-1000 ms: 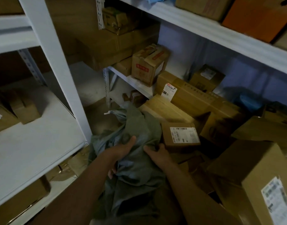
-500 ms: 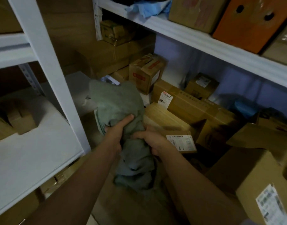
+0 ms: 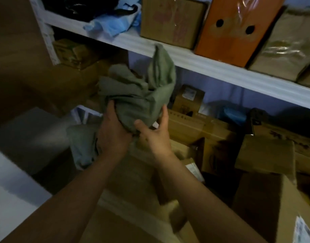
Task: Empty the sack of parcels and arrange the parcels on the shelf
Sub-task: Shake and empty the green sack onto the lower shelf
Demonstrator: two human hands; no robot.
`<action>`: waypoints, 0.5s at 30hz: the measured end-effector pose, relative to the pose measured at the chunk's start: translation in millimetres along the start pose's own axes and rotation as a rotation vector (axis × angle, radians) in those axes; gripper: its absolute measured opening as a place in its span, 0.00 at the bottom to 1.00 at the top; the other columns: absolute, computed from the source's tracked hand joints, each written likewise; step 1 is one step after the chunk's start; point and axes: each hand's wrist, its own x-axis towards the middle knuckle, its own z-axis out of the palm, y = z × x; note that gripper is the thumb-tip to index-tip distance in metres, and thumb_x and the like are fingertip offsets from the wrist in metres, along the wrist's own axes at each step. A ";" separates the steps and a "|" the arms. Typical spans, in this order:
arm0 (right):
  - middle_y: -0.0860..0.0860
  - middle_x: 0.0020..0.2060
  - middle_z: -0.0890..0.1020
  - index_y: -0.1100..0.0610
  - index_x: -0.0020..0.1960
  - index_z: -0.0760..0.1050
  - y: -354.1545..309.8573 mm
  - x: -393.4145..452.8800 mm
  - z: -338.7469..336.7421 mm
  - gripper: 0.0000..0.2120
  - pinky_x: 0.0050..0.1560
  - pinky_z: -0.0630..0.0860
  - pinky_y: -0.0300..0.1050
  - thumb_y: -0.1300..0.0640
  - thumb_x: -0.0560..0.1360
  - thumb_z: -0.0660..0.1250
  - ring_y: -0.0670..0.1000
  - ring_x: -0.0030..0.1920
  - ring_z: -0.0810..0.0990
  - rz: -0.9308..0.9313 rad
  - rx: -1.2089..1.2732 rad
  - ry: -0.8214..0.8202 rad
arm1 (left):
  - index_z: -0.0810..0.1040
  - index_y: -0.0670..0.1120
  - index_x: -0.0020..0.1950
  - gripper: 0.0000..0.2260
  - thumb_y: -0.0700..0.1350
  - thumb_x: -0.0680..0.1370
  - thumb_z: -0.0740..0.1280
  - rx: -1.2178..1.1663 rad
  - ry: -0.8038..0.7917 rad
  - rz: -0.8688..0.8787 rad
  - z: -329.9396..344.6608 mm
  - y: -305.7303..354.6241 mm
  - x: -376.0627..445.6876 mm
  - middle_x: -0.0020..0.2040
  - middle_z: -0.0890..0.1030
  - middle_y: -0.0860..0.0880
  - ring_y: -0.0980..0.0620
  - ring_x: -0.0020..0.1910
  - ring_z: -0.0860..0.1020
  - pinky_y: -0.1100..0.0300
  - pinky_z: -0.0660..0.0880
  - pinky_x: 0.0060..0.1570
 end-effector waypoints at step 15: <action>0.53 0.64 0.68 0.50 0.65 0.71 72.5 55.3 -111.4 0.19 0.64 0.68 0.61 0.52 0.75 0.66 0.57 0.67 0.67 -0.008 -1.264 0.152 | 0.54 0.54 0.76 0.34 0.50 0.74 0.68 0.672 -0.842 0.289 188.8 -66.2 19.0 0.73 0.61 0.45 0.38 0.67 0.69 0.41 0.61 0.67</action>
